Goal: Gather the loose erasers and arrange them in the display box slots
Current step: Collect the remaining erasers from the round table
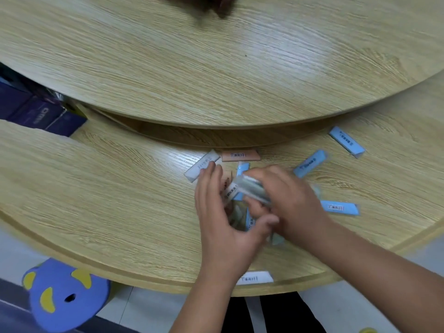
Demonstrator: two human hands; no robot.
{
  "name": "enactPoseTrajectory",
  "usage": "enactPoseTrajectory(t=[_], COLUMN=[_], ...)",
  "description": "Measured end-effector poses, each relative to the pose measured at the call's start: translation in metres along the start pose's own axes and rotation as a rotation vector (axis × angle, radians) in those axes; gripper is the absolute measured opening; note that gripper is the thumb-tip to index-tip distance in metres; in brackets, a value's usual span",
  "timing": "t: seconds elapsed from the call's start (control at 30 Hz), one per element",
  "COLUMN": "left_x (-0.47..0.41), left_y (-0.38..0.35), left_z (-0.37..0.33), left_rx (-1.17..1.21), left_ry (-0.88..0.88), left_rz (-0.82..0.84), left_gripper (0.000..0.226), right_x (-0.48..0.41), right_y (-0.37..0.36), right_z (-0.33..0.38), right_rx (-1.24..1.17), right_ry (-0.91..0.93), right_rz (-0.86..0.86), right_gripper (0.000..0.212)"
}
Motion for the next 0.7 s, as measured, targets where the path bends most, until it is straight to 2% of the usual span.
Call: enactPoseTrajectory(t=[0.03, 0.1, 0.17, 0.27, 0.37, 0.47, 0.53, 0.63, 0.7], left_x=[-0.001, -0.004, -0.010, -0.015, -0.016, -0.023, -0.028, -0.033, -0.033], left_y=[-0.001, -0.001, 0.002, 0.013, 0.023, 0.034, 0.040, 0.044, 0.047], left_z=[-0.009, -0.018, -0.018, -0.015, -0.007, 0.010, 0.017, 0.017, 0.019], left_rx=[0.221, 0.530, 0.726, 0.924, 0.985, 1.048, 1.023, 1.092, 1.047], left_ry=[0.112, 0.274, 0.414, 0.556, 0.632, 0.711, 0.726, 0.704, 0.670], left_rz=[-0.032, -0.111, -0.144, -0.153, -0.160, -0.247, -0.246, -0.182, -0.137], left_gripper=[0.106, 0.081, 0.053, 0.031, 0.027, 0.022, 0.016, 0.010, 0.011], right_x=[0.000, -0.002, -0.006, -0.010, -0.012, -0.010, -0.007, 0.000, 0.007], right_y=[0.000, -0.004, -0.008, -0.008, -0.004, 0.003, 0.009, 0.015, 0.013], right_z=[0.016, 0.045, 0.063, 0.074, 0.082, 0.088, 0.082, 0.048, 0.020], right_rx=[-0.089, -0.142, -0.073, 0.059, 0.104, 0.116, 0.094, 0.107, 0.214], right_ry=[-0.032, -0.056, -0.031, -0.021, -0.004, 0.019, -0.017, -0.108, -0.138], right_rz=[0.041, 0.069, 0.077, 0.185, 0.296, 0.358, 0.316, 0.150, 0.149], right_gripper=[0.036, 0.041, 0.047, 0.048, 0.057, 0.071, 0.069, 0.058, 0.067])
Point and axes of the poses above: each hand's wrist, its own x-axis away from the middle knuckle, its own y-axis out of the back of the hand, z = x × y, the point moved 2 cm from there along -x, towards the middle knuckle, and after that the axes turned 7 degrees about x, right-handed, at the moved point
